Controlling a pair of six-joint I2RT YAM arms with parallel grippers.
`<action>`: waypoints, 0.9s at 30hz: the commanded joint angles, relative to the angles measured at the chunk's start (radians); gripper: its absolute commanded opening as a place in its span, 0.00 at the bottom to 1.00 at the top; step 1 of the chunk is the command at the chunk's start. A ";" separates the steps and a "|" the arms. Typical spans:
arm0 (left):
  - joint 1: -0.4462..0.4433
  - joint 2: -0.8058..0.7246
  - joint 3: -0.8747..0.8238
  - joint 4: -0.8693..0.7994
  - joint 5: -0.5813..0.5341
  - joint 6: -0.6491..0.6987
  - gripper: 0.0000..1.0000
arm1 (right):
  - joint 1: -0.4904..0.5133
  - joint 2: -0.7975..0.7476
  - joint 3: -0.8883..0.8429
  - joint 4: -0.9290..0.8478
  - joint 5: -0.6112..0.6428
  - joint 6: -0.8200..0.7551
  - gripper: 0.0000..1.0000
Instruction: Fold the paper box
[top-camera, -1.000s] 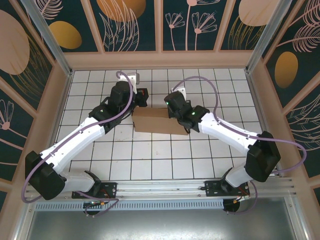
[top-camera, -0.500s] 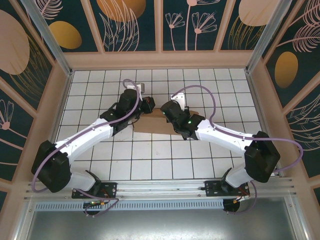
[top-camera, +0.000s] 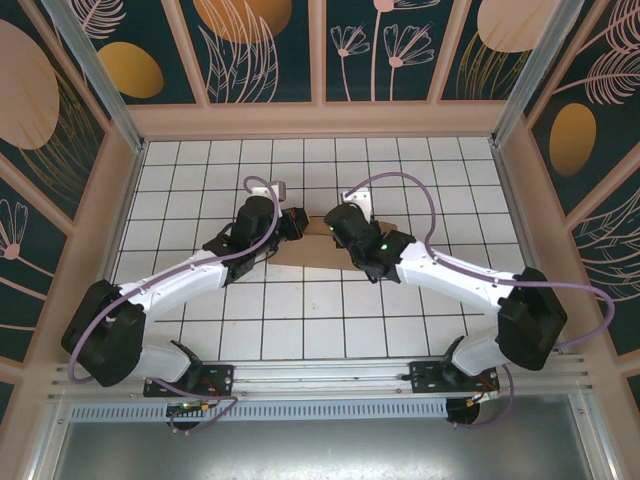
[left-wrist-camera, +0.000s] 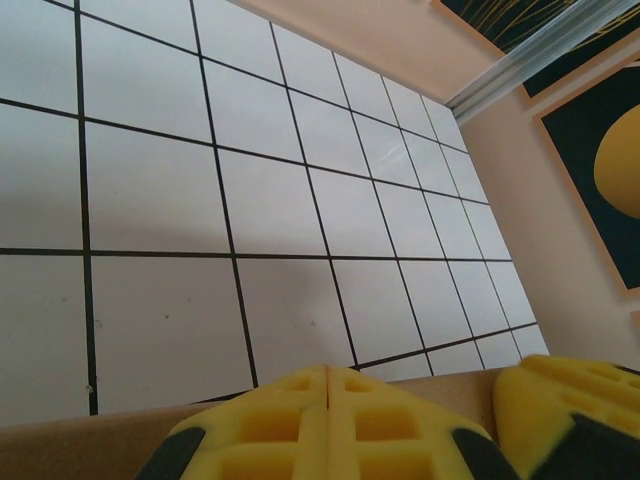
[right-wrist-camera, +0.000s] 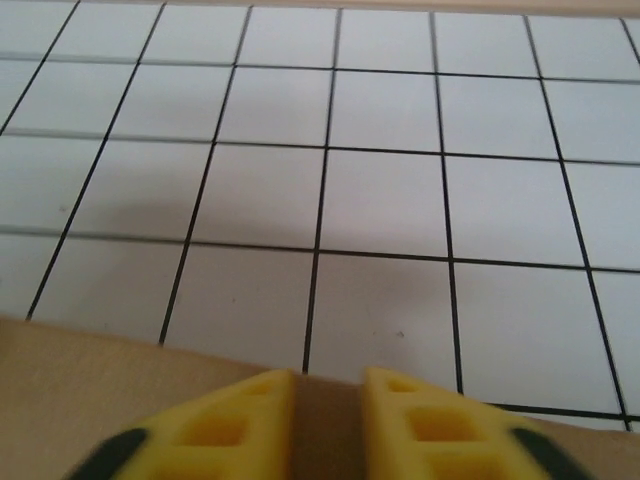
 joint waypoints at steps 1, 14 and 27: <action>0.004 0.008 -0.031 -0.059 -0.001 0.010 0.00 | -0.030 -0.104 0.024 -0.079 -0.092 0.039 0.37; 0.004 0.005 -0.044 -0.067 0.019 0.025 0.00 | -0.246 -0.272 -0.131 -0.146 -0.406 0.254 0.71; 0.004 0.005 -0.053 -0.058 0.035 0.039 0.00 | -0.396 -0.277 -0.241 0.014 -0.668 0.303 0.61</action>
